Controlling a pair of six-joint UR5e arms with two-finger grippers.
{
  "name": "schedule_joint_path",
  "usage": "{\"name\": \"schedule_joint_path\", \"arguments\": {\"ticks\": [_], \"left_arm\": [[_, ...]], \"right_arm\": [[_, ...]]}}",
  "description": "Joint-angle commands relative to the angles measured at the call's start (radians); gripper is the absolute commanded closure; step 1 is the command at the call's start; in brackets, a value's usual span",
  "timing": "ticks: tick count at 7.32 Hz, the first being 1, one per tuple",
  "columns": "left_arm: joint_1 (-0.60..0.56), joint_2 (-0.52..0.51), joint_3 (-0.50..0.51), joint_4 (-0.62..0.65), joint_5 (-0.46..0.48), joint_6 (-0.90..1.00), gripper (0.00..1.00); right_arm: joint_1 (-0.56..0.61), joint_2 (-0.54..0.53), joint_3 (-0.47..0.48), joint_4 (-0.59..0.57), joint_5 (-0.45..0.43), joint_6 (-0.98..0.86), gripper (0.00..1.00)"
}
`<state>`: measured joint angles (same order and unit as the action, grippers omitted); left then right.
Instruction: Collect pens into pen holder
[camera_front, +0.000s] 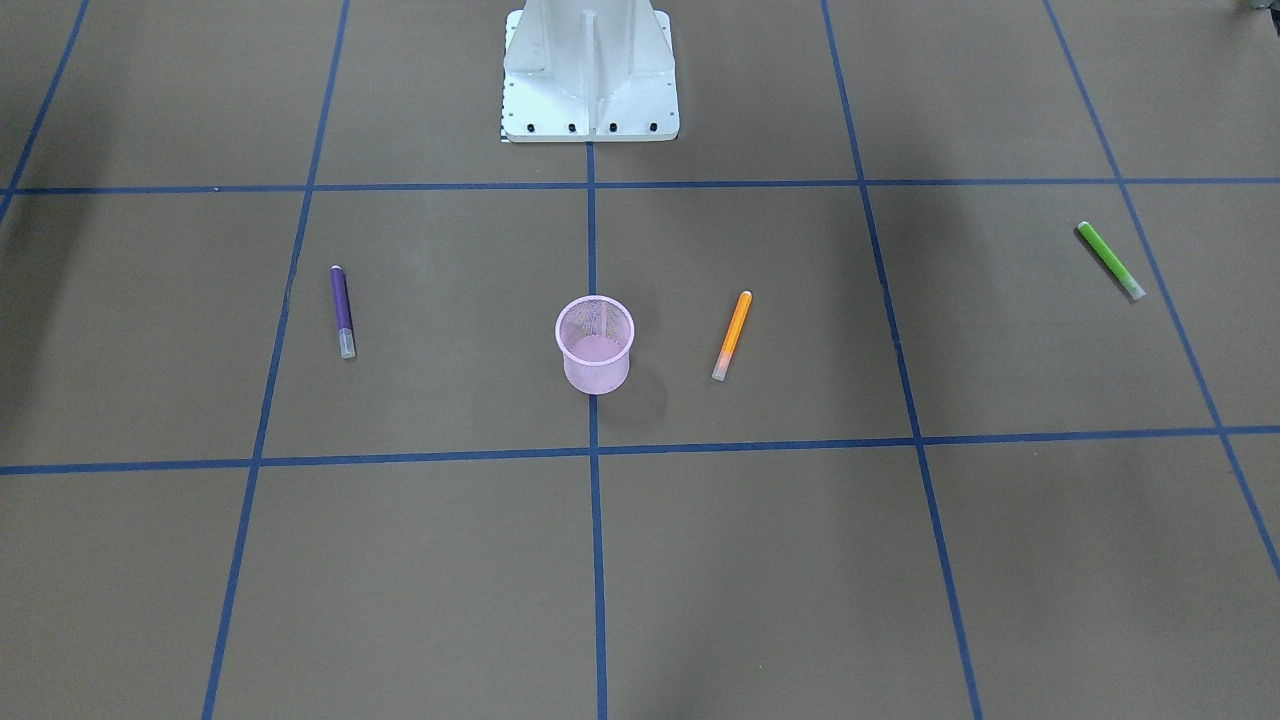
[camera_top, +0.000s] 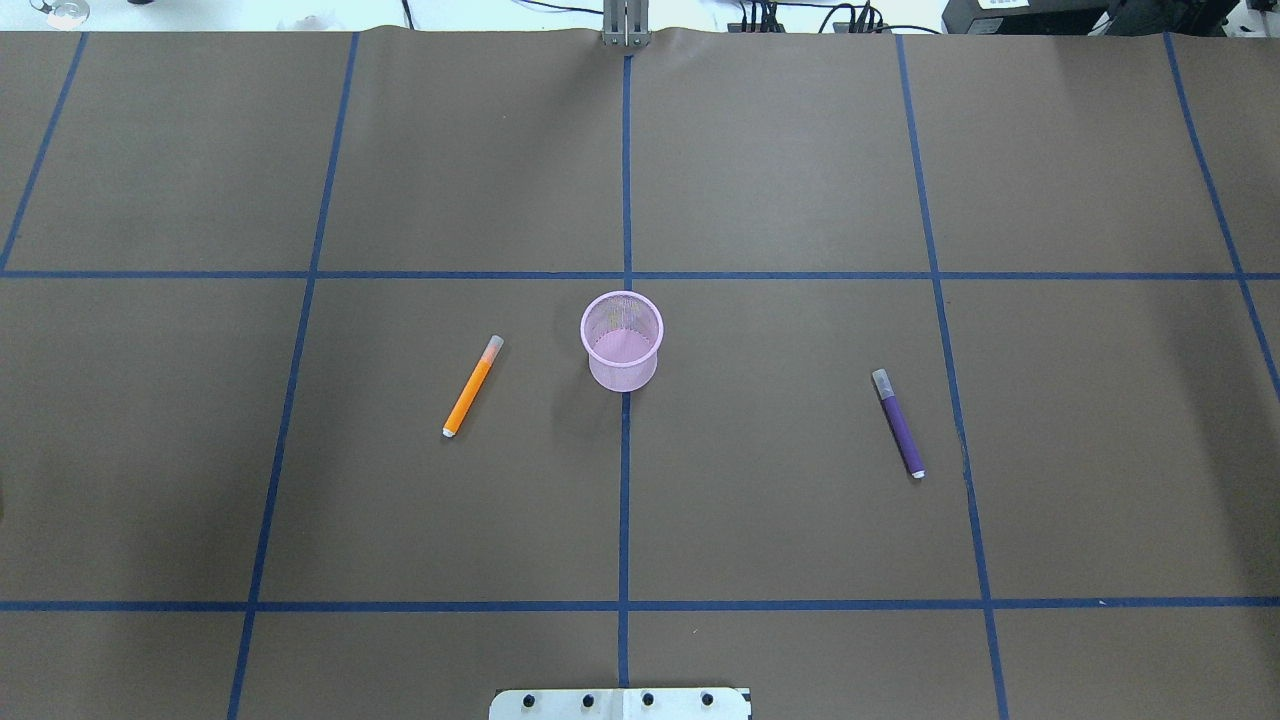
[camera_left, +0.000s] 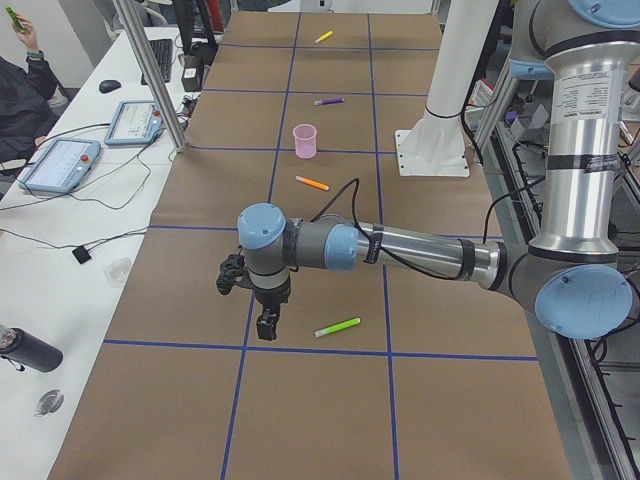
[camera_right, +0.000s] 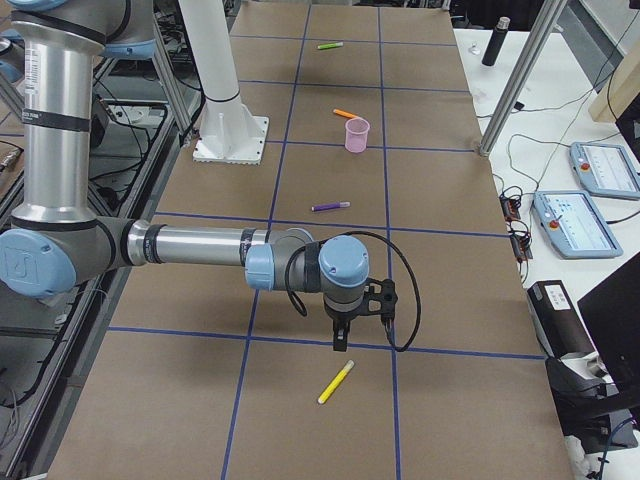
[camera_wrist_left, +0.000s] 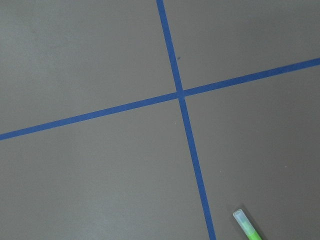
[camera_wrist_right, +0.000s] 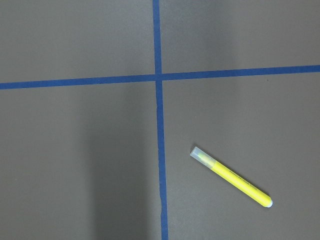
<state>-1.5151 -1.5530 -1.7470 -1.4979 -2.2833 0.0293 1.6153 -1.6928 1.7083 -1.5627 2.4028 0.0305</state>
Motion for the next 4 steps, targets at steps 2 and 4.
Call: {"name": "schedule_joint_path", "arguments": {"ticks": [2,4], "left_arm": [[0.007,-0.001,-0.011,-0.039,-0.105,-0.314,0.0],[0.064,0.043,-0.008,-0.178,-0.096,-0.534,0.0]], "right_arm": [[0.0,0.001,0.02,0.0,-0.001,0.0,0.0],[0.0,-0.004,0.028,-0.005,-0.007,0.002,0.0]]}}
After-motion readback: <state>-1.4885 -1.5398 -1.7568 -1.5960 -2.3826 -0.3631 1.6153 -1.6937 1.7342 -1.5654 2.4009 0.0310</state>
